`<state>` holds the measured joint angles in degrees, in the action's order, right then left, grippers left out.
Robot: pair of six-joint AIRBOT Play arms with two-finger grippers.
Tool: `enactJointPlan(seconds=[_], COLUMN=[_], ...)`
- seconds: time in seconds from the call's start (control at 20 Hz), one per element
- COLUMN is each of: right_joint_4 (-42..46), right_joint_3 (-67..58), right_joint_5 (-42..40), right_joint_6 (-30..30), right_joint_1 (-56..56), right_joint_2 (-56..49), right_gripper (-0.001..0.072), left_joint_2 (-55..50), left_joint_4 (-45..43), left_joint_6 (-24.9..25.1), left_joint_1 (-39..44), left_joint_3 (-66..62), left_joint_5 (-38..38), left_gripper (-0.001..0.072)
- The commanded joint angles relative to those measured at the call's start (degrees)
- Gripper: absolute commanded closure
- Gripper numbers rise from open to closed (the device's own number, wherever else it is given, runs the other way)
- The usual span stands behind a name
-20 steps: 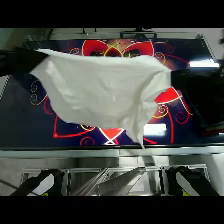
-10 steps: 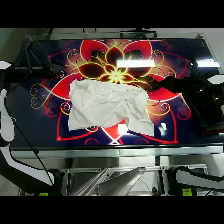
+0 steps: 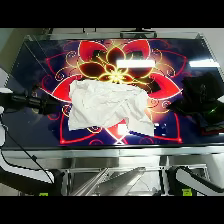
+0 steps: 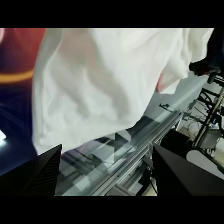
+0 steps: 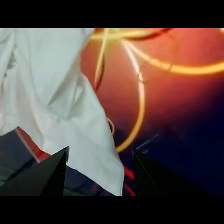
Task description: Fold the shirts.
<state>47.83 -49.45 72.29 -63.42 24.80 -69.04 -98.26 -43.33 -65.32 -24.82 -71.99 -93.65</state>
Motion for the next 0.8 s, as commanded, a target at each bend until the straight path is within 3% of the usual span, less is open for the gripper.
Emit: enactJointPlan(seconds=[0.0,0.25,0.45,0.65,0.7,0.75], right_joint_4=[1.6,-0.5,-0.5,-0.4,-0.4,-0.3], right_joint_3=[8.6,13.7,14.0,15.5,16.3,17.1], right_joint_5=[-2.9,-3.3,-3.6,-5.2,-6.4,-7.7], right_joint_6=[-0.4,0.0,0.0,0.2,0.3,0.5], right_joint_1=[0.3,0.3,-0.3,-3.5,-4.4,-5.2], right_joint_2=[2.3,2.3,2.2,2.2,2.2,2.2], right_gripper=[0.0253,0.0253,0.0253,0.0253,0.0253,0.0253], left_joint_2=[3.2,3.1,3.1,3.1,3.1,3.1], left_joint_4=[-7.1,2.7,2.8,2.8,2.8,2.8], left_joint_6=[1.0,10.3,11.4,12.8,12.8,12.8], left_joint_1=[-0.1,3.3,8.7,10.4,10.4,10.4], left_joint_3=[13.8,20.4,20.4,16.9,15.9,15.0], left_joint_5=[5.9,16.4,23.4,21.2,19.8,18.4], left_gripper=[0.0120,0.0121,0.0144,0.0546,0.0623,0.0634])
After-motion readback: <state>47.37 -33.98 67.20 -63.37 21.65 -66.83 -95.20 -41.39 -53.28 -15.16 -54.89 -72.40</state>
